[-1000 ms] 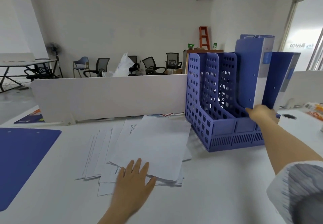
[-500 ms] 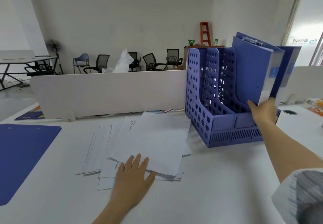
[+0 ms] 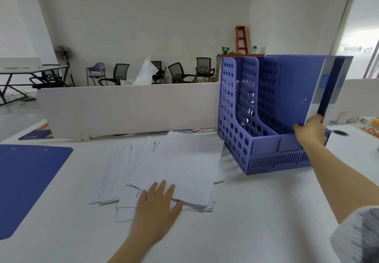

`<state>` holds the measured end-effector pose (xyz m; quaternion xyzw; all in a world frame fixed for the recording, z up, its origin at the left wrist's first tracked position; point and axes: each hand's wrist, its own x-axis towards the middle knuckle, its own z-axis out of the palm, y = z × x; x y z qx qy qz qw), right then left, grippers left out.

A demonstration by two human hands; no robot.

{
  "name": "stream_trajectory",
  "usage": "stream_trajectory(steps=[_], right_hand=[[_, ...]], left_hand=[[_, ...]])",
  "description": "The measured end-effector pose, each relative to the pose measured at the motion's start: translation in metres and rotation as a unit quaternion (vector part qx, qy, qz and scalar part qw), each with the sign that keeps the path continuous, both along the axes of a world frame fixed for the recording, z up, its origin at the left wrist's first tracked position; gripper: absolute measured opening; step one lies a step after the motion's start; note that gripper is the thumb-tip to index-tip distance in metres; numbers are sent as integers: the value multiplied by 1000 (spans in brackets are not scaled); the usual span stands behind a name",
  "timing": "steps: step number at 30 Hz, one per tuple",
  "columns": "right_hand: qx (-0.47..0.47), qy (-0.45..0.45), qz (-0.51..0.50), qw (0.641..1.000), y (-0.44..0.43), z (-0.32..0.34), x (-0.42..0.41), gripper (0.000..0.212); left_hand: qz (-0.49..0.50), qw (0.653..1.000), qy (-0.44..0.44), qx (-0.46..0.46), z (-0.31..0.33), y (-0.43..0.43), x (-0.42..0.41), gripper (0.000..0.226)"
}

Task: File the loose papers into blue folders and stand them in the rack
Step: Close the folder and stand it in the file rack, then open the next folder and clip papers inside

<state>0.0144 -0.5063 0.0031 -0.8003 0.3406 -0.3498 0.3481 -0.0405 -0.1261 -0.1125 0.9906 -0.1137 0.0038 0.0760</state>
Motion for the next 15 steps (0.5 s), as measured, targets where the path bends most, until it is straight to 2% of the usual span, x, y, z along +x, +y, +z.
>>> stream_trajectory(steps=[4,7,11,15], right_hand=[[-104,-52,-50,992,31,-9,-11,59],[-168,-86,7,982,66,-20,-19,56],[-183,-93,86,975,117,-38,-30,53],[-192,-84,175,962,177,-60,-40,51]], left_hand=[[-6,1000,-3,-2,0,1,-1,104],[-3,1000,-1,-13,-1,2,-1,80],[1,998,-25,-59,7,3,-7,59],[28,988,-73,-131,16,22,-19,74]])
